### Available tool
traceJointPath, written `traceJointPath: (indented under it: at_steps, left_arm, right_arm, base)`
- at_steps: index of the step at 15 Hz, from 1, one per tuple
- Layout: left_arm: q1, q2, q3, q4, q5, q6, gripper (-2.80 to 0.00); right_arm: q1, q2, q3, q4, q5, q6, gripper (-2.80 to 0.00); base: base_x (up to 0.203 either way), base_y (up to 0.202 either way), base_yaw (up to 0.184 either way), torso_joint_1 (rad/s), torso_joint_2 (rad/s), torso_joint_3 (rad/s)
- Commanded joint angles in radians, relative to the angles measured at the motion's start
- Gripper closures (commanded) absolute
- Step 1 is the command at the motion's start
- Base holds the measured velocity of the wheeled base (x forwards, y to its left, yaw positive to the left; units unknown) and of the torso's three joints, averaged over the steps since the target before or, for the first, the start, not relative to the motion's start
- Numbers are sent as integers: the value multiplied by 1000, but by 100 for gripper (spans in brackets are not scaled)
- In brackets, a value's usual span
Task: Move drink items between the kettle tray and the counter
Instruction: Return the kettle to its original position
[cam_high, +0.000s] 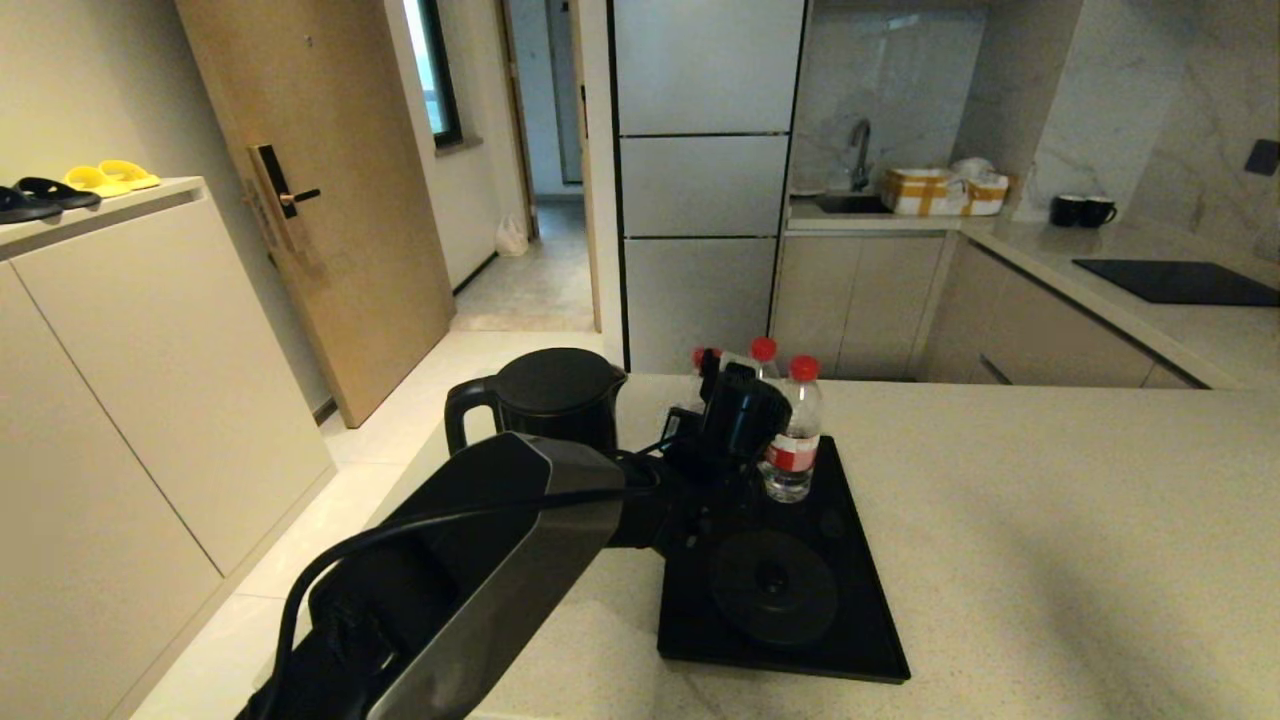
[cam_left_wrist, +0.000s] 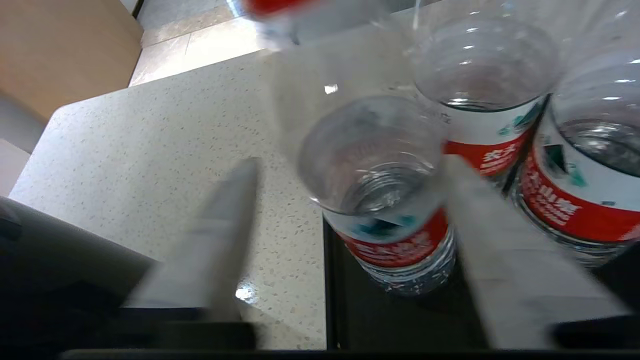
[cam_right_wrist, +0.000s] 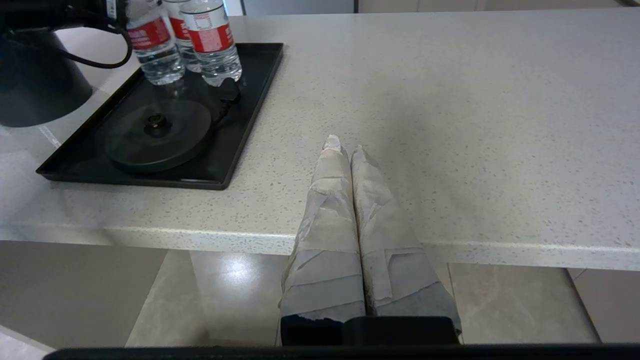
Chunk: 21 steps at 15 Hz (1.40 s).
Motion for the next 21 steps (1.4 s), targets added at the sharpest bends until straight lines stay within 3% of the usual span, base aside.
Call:
traceJointPath:
  at_steps: [1,8,10,16,18,21]
  left_arm:
    - [-13,-12,0,-9,4,-3,0]
    - [-16,-18,0,-11,7,-5,0]
    - [-68,-39,9,-21,51,-6,0]
    - [-74,-49,37,-27,65,-18,0]
    - [-98,-97,140,-38,68,-42,0]
    - [-119,-150,207,-40,69,-62,0]
  right_arm:
    - [0,0,0,1,0,0,0]
    - [0,0,0,1,0,0,0]
    - [0,0,0,1,0,0,0]
    - [0,0,0,1,0,0,0]
    - [0,0,0,1,0,0,0]
    - [0,0,0,1,0,0,0]
  base:
    - [0,0,0,0,0,0]
    - [0,0,0,0,0,0]
    - [0,0,0,0,0,0]
    - [0,0,0,0,0,0]
    - [0,0,0,0,0,0]
    - [0,0,0,0,0,0]
